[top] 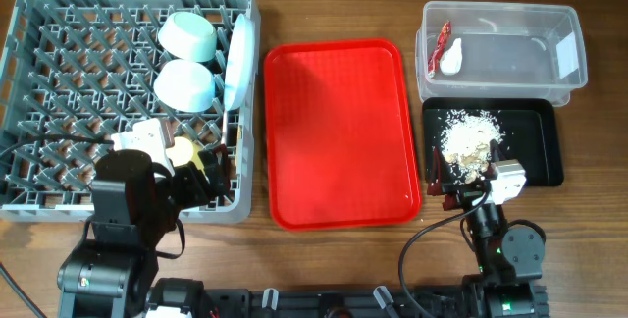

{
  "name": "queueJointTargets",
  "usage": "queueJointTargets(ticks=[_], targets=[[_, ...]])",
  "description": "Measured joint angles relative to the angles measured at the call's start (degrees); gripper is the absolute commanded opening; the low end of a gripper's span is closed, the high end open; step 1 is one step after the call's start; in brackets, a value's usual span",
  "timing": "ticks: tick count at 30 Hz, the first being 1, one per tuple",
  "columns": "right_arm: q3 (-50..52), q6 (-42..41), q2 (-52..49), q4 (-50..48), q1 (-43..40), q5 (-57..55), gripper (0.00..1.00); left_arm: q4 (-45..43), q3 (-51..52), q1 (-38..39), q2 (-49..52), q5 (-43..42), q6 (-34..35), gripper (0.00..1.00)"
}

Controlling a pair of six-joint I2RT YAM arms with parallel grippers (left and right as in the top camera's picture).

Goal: Sort waste into correct bins and load items into the dishwasher rack

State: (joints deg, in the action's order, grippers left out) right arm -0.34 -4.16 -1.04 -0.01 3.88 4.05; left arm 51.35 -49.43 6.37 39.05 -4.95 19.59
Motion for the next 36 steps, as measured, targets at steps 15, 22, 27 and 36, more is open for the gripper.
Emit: queueJointTargets(ticks=[15, 22, 27, 36], targets=[[0.0, 0.0, 0.0, 0.0, 0.0, 0.0, 1.0, 0.0, 0.0, 0.0, 0.0, 0.0, 0.0, 1.0], [0.0, 0.0, 0.0, -0.02, 0.0, 0.0, 1.0, 0.24, 0.0, 0.0, -0.37, 0.02, 0.0, 1.0], [0.0, 0.0, 0.0, -0.02, 0.0, 0.0, 1.0, 1.57, 1.07, -1.31, -4.0, 0.22, 0.0, 1.0], [0.0, 0.0, 0.04, 0.0, 0.0, 0.02, 1.0, -18.95, 21.75, -5.6, -19.63, 0.2, -0.04, 1.0]])
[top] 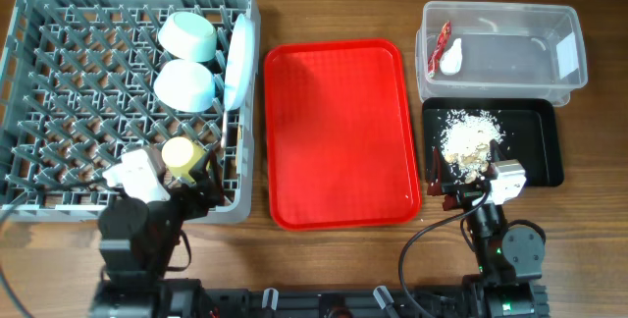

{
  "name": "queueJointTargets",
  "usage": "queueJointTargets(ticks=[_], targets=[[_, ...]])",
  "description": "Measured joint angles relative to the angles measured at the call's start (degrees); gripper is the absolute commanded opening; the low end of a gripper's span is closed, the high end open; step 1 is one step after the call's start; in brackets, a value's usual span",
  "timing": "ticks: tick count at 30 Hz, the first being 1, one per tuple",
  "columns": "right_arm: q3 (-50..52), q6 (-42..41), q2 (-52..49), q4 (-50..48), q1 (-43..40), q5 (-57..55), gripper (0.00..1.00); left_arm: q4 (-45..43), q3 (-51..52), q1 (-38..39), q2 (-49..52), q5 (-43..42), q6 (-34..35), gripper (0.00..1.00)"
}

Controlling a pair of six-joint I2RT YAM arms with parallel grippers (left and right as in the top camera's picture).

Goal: Sort waste into correct bins and load items into the dishwasher rack

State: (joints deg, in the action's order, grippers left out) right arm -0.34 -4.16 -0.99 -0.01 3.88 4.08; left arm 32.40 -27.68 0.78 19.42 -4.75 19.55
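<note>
The grey dishwasher rack point(59, 73) fills the left of the overhead view. It holds two pale blue bowls point(186, 35) point(184, 85), a pale blue plate point(238, 61) standing on edge, and a yellow cup point(181, 155) near the front edge. My left gripper point(210, 183) is low over the rack's front right corner, just in front of the cup, and looks open and empty. My right gripper point(453, 183) rests at the front left corner of the black tray point(545, 156); its jaws are too dark to read.
An empty red tray point(339, 132) lies in the middle. A clear plastic bin point(510, 48) at the back right holds a red wrapper point(444, 35) and a white scrap point(451, 60). White food crumbs point(469, 136) are heaped on the black tray.
My left arm has drawn back toward the front edge of the rack. The yellow cup stayed in the rack and now shows as a free round top. The right arm has not moved.
</note>
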Motion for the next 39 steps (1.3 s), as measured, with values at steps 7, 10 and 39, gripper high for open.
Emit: queueJointTargets(ticks=[7, 10, 39], targets=[[0.0, 0.0, 0.0, -0.02, 0.0, 0.0, 1.0, -23.43, 19.19, 0.0, -12.04, -0.55, -0.17, 1.0], [0.0, 0.0, 0.0, -0.02, 0.0, -0.02, 1.0, -30.95, 24.41, 0.0, -15.39, -0.94, -0.46, 1.0], [0.0, 0.0, 0.07, -0.02, 0.0, 0.0, 1.0, -28.79, 27.12, 0.0, -18.6, -1.09, -11.61, 1.0]])
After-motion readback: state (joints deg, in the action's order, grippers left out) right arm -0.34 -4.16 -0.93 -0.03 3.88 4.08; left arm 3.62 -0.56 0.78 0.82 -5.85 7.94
